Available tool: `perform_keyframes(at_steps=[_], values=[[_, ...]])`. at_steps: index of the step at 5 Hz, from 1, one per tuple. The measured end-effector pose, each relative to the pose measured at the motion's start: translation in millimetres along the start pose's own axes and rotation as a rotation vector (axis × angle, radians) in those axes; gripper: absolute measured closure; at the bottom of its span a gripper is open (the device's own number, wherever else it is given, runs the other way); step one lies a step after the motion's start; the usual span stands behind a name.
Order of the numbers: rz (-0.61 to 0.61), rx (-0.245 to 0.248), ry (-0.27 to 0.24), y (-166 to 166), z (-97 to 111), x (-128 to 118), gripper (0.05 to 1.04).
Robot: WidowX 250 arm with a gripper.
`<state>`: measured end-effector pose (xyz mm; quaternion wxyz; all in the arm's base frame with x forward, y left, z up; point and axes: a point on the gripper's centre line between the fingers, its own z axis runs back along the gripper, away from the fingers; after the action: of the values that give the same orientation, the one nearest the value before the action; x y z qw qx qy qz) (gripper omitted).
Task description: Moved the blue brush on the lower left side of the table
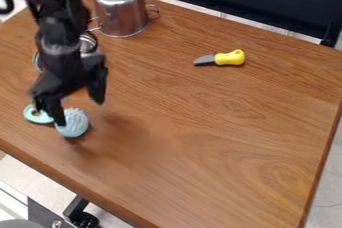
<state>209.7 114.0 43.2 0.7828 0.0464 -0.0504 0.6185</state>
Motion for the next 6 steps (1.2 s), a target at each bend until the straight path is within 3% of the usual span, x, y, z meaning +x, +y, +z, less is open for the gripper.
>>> perform_keyframes(at_steps=[2, 4, 5, 6], values=[[0.005, -0.014, 0.042, -20.9, 28.1, -8.1, 0.085], [-0.097, -0.080, -0.007, -58.3, 9.7, -25.6, 0.085], [-0.185, -0.089, -0.021, -84.2, 3.4, -28.4, 0.085], [-0.273, -0.061, -0.020, -103.6, -5.3, -41.4, 0.085]])
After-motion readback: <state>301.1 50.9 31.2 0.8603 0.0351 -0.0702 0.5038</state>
